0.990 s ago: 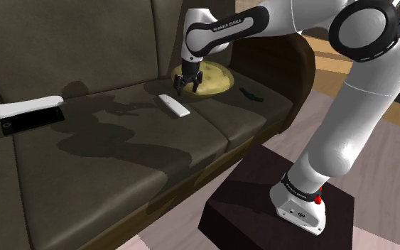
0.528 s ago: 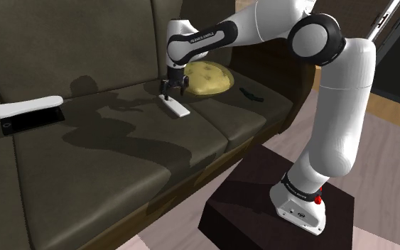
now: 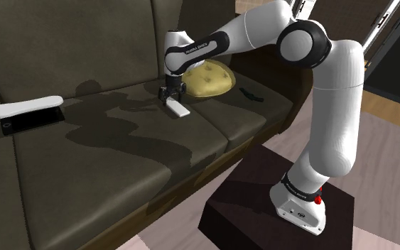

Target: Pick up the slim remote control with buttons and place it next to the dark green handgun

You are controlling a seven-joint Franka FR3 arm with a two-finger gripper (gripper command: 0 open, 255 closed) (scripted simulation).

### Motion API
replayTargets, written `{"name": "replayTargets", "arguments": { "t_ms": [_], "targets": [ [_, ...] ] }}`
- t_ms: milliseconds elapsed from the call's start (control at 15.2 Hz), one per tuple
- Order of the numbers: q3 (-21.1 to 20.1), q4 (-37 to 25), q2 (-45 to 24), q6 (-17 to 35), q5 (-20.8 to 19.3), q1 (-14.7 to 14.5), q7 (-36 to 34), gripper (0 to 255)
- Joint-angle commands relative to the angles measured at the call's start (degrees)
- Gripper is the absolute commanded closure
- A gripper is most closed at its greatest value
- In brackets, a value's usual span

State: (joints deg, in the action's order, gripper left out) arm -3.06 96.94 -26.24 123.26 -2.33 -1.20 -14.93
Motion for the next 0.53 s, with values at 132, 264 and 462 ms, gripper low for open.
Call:
{"name": "replayTargets", "arguments": {
  "t_ms": [132, 264, 462],
  "targets": [
    [0.06, 0.18, -0.35, 0.48, -0.05, 0.04, -0.04, 0],
    [0.06, 0.18, -0.35, 0.48, -0.05, 0.05, -0.04, 0],
    [0.05, 0.26, -0.33, 0.55, -0.06, 0.06, -0.04, 255]
  ]
}}
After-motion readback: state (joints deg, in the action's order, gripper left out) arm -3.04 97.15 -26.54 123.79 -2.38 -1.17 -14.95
